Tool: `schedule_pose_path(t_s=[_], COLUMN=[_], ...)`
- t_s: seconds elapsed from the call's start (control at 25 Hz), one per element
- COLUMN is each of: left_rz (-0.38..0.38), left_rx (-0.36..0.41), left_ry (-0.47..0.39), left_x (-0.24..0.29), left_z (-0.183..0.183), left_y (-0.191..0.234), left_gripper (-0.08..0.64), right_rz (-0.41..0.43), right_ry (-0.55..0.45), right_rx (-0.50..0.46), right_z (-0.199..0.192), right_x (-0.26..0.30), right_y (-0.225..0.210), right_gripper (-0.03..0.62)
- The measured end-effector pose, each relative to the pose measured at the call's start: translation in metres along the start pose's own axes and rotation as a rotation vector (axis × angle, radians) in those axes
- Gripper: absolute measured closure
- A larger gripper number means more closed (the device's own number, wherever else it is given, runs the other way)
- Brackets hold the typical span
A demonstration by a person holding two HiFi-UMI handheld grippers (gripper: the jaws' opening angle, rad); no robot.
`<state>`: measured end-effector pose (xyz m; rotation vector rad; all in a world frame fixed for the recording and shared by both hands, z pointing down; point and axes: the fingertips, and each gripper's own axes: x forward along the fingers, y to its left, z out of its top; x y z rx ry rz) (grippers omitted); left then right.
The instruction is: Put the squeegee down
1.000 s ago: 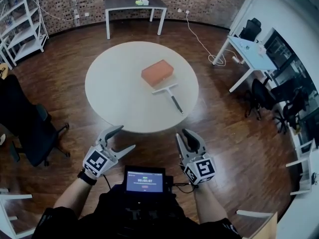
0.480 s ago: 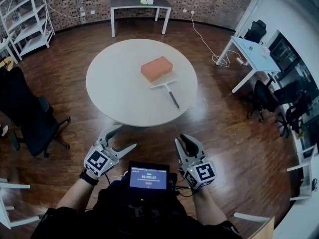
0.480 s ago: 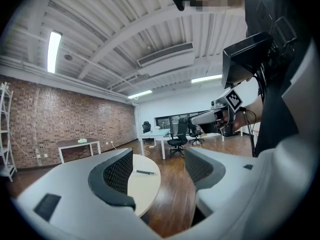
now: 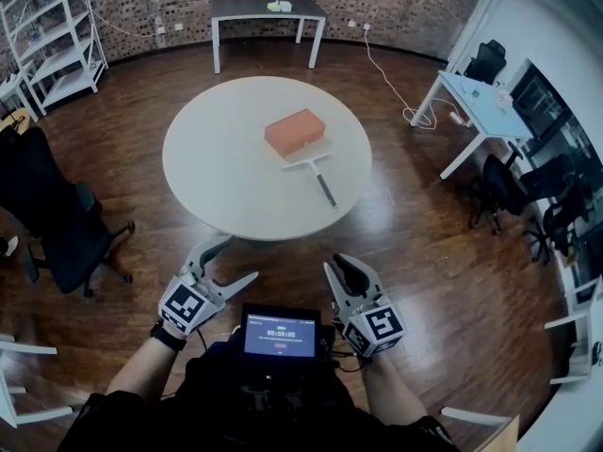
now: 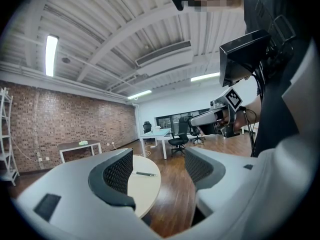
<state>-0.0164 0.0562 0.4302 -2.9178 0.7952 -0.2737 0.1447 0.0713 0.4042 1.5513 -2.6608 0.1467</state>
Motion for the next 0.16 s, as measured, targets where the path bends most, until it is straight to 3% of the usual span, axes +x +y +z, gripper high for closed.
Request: schedule_pose_path(t_s=[0.16], left_rz=[0.007], left_rx=[-0.027], left_ry=[0.000], left_x=[0.0053], left_z=[0.0025], left_y=[-0.0047], left_gripper=[0.236], right_rz=[-0.013], right_ry=[0.004], right_rx=[0.016], right_z=[-0.0039], right_x=[-0.0031], right_y=[-0.0092], right_gripper=[0.488])
